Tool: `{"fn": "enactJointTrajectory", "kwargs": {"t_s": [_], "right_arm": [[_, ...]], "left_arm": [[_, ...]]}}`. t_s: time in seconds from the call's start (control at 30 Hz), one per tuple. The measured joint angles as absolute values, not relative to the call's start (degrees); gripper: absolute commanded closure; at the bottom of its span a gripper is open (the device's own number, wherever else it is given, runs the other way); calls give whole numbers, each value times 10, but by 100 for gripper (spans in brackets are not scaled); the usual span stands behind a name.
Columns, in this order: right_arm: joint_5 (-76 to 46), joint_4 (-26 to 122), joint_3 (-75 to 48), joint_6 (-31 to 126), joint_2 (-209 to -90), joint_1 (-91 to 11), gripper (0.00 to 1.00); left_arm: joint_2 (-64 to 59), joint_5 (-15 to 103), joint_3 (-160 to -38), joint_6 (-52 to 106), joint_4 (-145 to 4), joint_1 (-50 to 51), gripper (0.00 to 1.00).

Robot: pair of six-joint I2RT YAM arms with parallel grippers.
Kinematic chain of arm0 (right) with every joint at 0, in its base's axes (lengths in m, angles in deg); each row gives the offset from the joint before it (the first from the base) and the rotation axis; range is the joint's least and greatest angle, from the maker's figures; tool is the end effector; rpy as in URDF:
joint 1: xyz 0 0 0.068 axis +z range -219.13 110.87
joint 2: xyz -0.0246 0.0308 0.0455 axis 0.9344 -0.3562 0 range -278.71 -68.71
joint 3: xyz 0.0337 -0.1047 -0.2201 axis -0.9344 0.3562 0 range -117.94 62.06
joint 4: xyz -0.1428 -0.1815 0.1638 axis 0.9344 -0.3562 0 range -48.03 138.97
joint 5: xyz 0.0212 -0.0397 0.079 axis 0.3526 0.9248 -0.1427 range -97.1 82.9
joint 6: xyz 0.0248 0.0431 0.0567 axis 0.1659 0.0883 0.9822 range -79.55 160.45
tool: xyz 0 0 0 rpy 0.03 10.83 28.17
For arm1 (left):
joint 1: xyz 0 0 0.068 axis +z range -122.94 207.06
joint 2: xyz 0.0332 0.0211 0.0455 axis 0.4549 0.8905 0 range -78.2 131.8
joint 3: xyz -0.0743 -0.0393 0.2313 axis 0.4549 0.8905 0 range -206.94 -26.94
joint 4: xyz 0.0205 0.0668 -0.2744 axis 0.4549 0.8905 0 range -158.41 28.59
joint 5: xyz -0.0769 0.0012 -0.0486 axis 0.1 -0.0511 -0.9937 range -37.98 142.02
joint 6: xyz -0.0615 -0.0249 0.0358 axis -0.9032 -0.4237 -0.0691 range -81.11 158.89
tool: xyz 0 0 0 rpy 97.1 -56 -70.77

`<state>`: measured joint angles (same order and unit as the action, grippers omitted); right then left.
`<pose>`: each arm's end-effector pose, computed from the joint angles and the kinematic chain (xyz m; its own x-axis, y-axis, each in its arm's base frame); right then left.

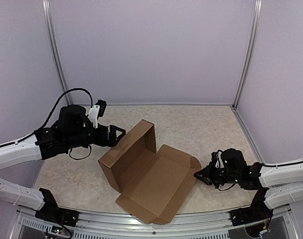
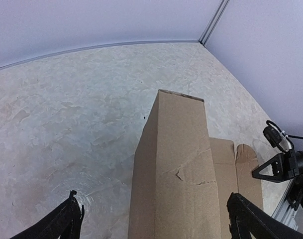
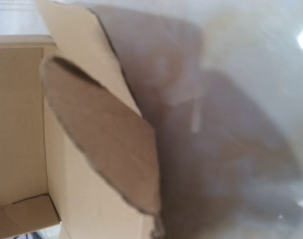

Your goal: Fold the paper box

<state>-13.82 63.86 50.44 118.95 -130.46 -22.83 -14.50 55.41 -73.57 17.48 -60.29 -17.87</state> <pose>0.1591 0.1773 0.0752 -0.8478 0.5214 -0.0967 0.2343 0.5319 0.8137 0.2247 -0.2189 0.2455 -0.5240 0.0081 -0.8517 0.5110 0.8030 -0.3067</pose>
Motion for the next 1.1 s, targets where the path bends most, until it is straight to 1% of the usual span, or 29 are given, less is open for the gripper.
{"fn": "enactJointTrajectory", "kwargs": {"t_s": [0.13, 0.33, 0.8, 1.0, 1.1], "right_arm": [[-129, 576, 439, 1142, -1303, -228, 100], [-129, 466, 300, 1039, -1323, -229, 100], [-125, 144, -29, 744, -1406, -232, 100], [-102, 39, -123, 625, -1430, -232, 100], [-69, 0, -164, 568, -1440, -231, 100]], "left_arm": [[-166, 566, -736, 178, -593, -176, 1], [-212, 585, -736, 184, -574, -176, 1], [-306, 613, -729, 188, -547, -176, 1], [-316, 609, -718, 188, -551, -176, 1], [-317, 605, -718, 189, -552, -176, 1]]}}
